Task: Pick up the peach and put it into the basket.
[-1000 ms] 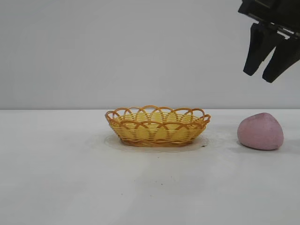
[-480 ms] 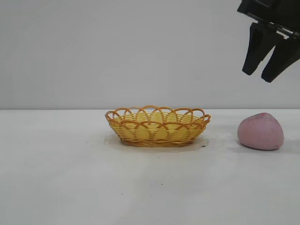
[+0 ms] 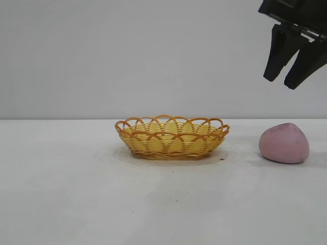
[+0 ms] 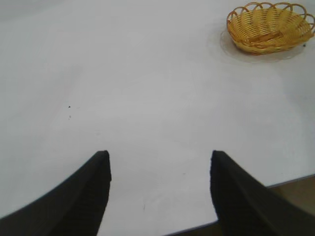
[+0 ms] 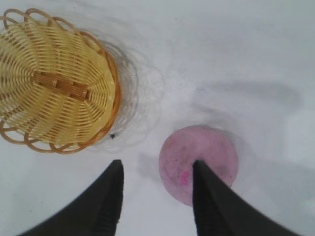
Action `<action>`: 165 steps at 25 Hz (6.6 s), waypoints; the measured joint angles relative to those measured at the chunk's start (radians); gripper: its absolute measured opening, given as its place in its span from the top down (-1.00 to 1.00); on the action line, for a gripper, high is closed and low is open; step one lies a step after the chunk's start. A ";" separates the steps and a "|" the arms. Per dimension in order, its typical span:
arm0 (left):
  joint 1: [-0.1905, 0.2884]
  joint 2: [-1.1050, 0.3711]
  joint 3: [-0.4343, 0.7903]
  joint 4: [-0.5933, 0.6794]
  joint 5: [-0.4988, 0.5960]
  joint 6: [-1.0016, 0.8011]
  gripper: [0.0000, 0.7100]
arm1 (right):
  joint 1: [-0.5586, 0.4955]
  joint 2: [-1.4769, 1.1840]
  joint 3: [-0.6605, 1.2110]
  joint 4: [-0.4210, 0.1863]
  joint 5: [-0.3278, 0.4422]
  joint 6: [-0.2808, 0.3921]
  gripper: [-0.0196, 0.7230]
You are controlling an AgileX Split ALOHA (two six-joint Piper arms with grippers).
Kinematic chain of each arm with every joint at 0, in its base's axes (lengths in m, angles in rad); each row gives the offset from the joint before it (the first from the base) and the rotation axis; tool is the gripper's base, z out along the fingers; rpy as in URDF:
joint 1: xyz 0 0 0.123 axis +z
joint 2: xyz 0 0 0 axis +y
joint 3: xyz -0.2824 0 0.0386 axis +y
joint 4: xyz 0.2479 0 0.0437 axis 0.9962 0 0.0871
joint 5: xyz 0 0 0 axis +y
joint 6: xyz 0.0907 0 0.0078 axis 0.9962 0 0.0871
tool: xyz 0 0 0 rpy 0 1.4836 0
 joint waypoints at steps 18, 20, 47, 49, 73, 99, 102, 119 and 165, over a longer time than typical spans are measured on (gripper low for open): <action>0.138 -0.002 0.000 0.000 -0.004 0.000 -0.10 | 0.016 0.141 0.000 -0.137 0.037 0.071 0.08; 0.138 -0.002 0.000 0.000 -0.004 0.000 -0.10 | 0.037 0.153 0.000 -0.177 0.021 0.094 0.28; 0.138 -0.002 0.000 0.000 -0.004 0.000 -0.10 | 0.355 0.113 -0.181 -0.333 -0.060 0.214 0.95; 0.138 -0.002 0.000 0.000 -0.004 0.000 -0.10 | 0.367 0.151 -0.181 -0.339 -0.089 0.216 0.95; 0.138 -0.002 0.000 0.000 -0.004 0.000 -0.10 | 0.380 0.142 -0.190 -0.226 -0.198 0.209 -0.10; 0.138 -0.002 0.000 0.000 -0.004 0.002 -0.10 | -0.041 -0.121 -0.189 -0.569 -0.068 0.513 -0.10; 0.138 -0.002 0.000 0.000 -0.004 0.002 -0.10 | -0.041 -0.266 -0.138 -0.569 -0.095 0.502 -0.10; 0.138 -0.002 0.000 0.000 -0.004 0.002 -0.10 | -0.041 -1.242 0.469 -0.576 0.150 0.525 -0.10; 0.138 -0.002 0.000 0.000 -0.004 0.002 0.04 | -0.041 -1.804 0.716 -0.509 0.320 0.474 -0.10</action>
